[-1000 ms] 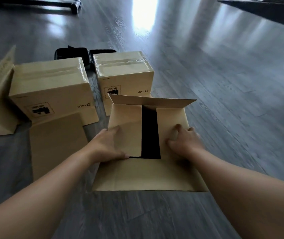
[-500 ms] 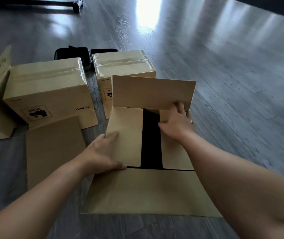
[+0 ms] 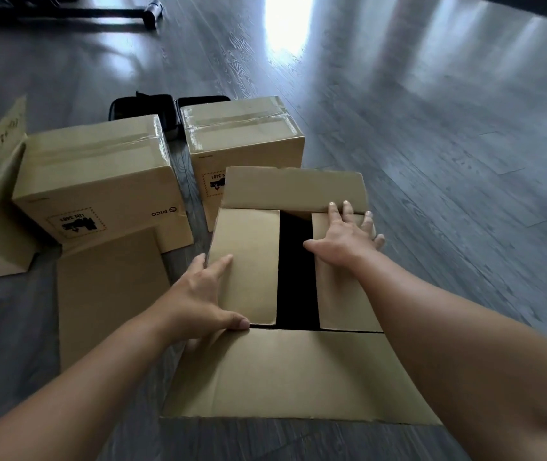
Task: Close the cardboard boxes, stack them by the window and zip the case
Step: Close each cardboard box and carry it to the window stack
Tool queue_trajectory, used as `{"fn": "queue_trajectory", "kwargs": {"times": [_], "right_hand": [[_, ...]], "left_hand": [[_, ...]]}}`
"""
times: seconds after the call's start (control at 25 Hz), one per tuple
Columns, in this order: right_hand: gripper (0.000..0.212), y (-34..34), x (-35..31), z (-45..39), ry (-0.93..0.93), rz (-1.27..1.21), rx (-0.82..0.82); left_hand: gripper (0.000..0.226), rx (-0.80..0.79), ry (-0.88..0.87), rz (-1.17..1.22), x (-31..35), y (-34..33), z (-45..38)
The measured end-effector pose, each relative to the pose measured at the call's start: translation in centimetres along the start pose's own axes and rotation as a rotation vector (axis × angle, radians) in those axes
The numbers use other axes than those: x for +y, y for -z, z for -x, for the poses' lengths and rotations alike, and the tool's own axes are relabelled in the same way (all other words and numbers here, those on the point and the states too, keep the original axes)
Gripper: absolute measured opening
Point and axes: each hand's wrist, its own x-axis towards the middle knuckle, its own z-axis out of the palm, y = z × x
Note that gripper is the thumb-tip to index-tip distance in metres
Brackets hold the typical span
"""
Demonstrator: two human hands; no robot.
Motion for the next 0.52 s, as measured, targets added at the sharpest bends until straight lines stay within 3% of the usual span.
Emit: {"fn": "queue_trajectory", "kwargs": {"times": [0.12, 0.24, 0.4, 0.52], "right_hand": [[0.106, -0.2, -0.1, 1.6, 0.059, 0.044, -0.021], [0.103, -0.7, -0.3, 3.6, 0.156, 0.088, -0.038], [0.099, -1.9, -1.1, 6.6, 0.281, 0.227, -0.050], [0.090, -2.3, -1.2, 8.6, 0.360, 0.311, -0.063]], "left_hand": [[0.119, 0.019, -0.052, -0.080, 0.7, 0.1, 0.2], [0.107, 0.054, -0.209, -0.191, 1.6, -0.2, 0.6], [0.072, 0.001, -0.383, -0.312, 3.5, -1.7, 1.2], [0.053, -0.054, -0.358, -0.521, 5.1, -2.6, 1.2]]}}
